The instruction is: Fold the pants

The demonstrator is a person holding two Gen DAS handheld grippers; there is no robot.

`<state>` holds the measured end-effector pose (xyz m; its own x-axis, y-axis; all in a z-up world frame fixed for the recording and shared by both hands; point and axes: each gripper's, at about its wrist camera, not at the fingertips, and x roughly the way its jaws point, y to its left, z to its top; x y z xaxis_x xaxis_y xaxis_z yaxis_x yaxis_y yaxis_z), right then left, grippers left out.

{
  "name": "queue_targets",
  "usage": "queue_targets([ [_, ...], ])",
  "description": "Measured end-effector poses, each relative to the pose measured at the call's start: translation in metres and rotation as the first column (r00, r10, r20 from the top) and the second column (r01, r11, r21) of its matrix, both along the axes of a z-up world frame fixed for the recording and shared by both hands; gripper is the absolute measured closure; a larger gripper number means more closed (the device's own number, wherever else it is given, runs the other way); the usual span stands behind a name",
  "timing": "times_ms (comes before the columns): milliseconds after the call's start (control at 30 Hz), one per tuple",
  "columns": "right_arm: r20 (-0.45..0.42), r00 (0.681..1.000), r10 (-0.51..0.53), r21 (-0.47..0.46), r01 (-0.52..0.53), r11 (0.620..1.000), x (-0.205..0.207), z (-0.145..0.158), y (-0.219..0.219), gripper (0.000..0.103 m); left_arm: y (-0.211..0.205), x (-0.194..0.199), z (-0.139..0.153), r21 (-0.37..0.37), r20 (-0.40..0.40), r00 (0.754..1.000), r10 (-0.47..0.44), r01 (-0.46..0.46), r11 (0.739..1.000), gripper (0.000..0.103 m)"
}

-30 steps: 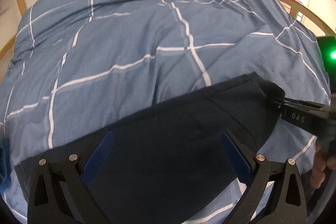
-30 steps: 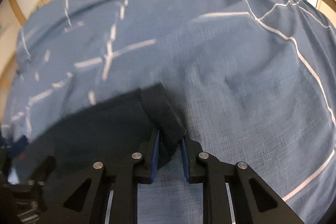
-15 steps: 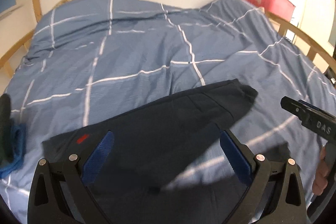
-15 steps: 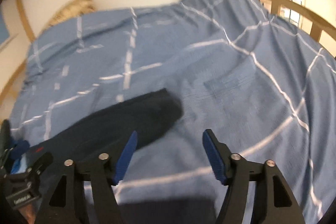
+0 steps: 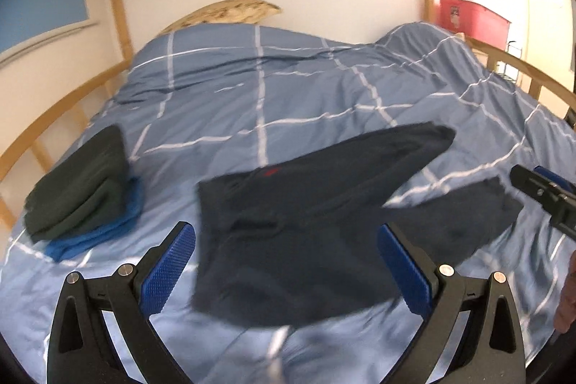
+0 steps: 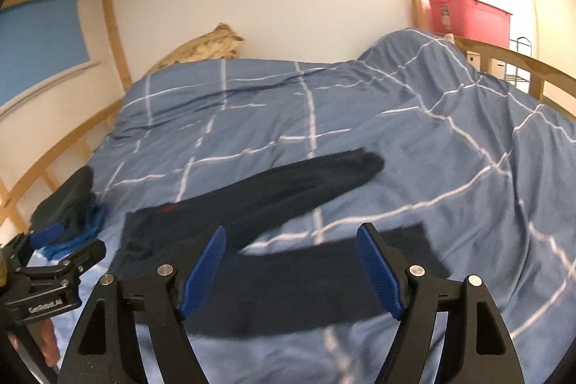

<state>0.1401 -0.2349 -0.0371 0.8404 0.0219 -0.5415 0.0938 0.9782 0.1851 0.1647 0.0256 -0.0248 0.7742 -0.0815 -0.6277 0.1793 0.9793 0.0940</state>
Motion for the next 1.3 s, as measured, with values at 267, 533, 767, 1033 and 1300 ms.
queue_targets([
  [267,0.003,1.000,0.024,0.026,-0.024,0.999,-0.034,-0.038,0.050,0.028,0.060,-0.041,-0.035,0.017,-0.008,0.994,0.110,-0.110,0.994,0.001],
  [533,-0.058,0.998,-0.023,0.180,0.033,0.983,-0.043,-0.083,0.058,0.028,0.085,-0.047,-0.064,-0.069,-0.078,0.983,0.168,-0.174,0.982,0.002],
  [767,-0.109,0.994,-0.030,0.211,0.052,0.976,-0.032,-0.105,0.059,0.028,0.088,-0.025,-0.080,-0.114,-0.134,0.977,0.167,-0.182,0.977,0.010],
  [1033,-0.166,0.985,-0.045,0.257,0.087,0.963,-0.009,-0.122,0.052,0.028,0.089,0.005,-0.101,-0.241,-0.231,0.961,0.152,-0.207,0.948,0.028],
  [1300,-0.187,0.982,-0.038,0.261,0.087,0.961,0.006,-0.130,0.051,0.039,0.090,0.022,-0.122,-0.284,-0.315,0.936,0.155,-0.248,0.926,0.045],
])
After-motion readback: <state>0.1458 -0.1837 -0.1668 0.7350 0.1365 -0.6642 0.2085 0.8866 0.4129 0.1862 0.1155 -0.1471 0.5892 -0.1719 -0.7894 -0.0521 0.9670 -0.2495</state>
